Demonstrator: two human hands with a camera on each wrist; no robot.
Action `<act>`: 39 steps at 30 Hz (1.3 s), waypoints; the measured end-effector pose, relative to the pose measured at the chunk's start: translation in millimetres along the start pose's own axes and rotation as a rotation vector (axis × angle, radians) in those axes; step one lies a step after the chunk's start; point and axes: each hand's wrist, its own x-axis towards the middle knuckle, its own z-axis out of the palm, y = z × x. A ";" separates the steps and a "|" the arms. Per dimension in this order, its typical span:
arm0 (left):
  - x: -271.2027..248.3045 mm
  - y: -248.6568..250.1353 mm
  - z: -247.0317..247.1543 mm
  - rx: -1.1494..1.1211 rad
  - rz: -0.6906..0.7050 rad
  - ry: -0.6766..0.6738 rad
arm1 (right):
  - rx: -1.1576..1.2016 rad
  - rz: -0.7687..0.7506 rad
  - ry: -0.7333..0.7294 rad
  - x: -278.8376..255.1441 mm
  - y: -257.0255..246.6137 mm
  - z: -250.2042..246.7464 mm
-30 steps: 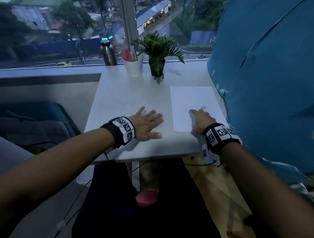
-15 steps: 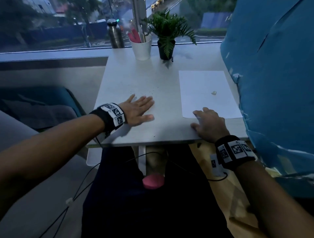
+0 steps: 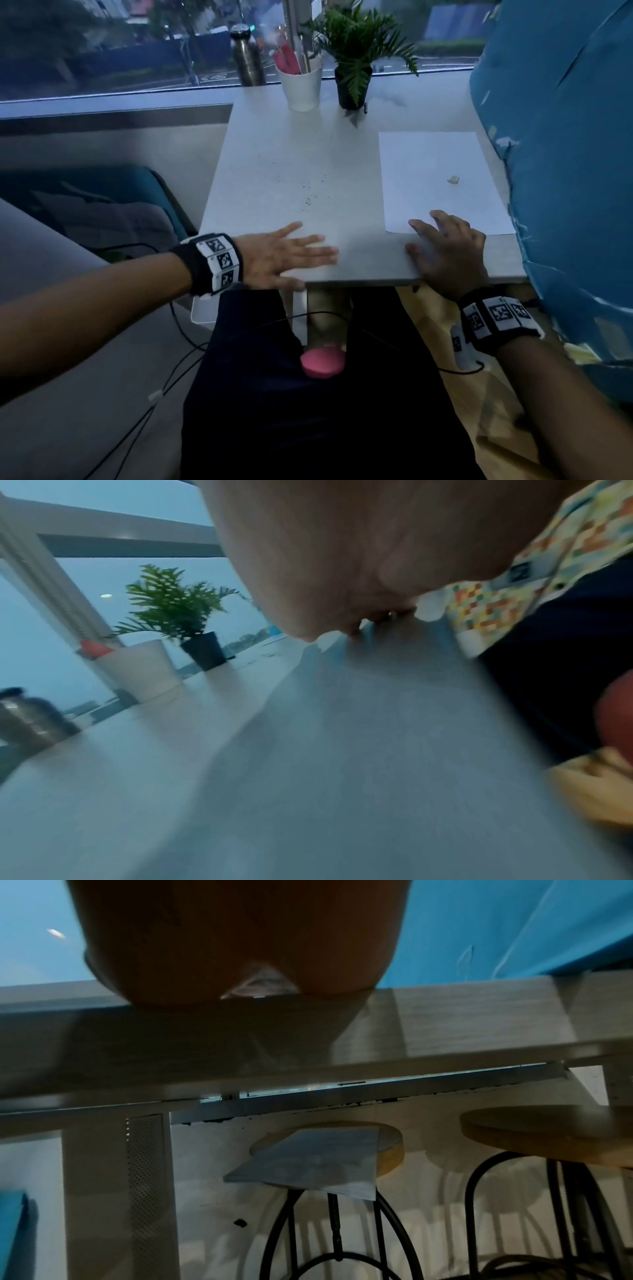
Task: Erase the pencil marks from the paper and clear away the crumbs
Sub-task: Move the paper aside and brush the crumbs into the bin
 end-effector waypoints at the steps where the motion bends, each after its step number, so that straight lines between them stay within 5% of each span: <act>1: -0.3 -12.6 -2.3 0.042 -0.058 -0.011 | 0.002 0.002 0.000 -0.2 -0.3 0.5; 6: -1.2 -48.4 -26.8 0.080 -0.397 0.065 | 0.002 0.005 0.014 -1.6 -0.2 2.4; 13: 2.9 26.6 -8.0 -0.002 0.072 -0.004 | -0.028 0.003 0.011 -1.6 0.9 3.6; 16: 1.7 16.0 1.0 -0.130 0.082 0.027 | -0.032 0.001 0.010 -2.0 0.2 3.9; 25: 20.3 -50.6 -23.8 -0.055 -0.548 -0.010 | -0.016 -0.004 -0.006 -3.0 0.3 1.9; 31: 33.2 7.3 -15.5 -0.042 -0.064 -0.011 | -0.025 0.003 -0.021 -2.8 1.1 3.0; 33: 27.7 -0.9 -9.6 -0.117 -0.034 -0.006 | -0.020 0.009 -0.018 -2.7 0.8 3.0; 39: 18.1 -70.5 -23.9 -0.082 -0.506 -0.078 | -0.004 0.001 -0.015 -3.2 -0.7 1.4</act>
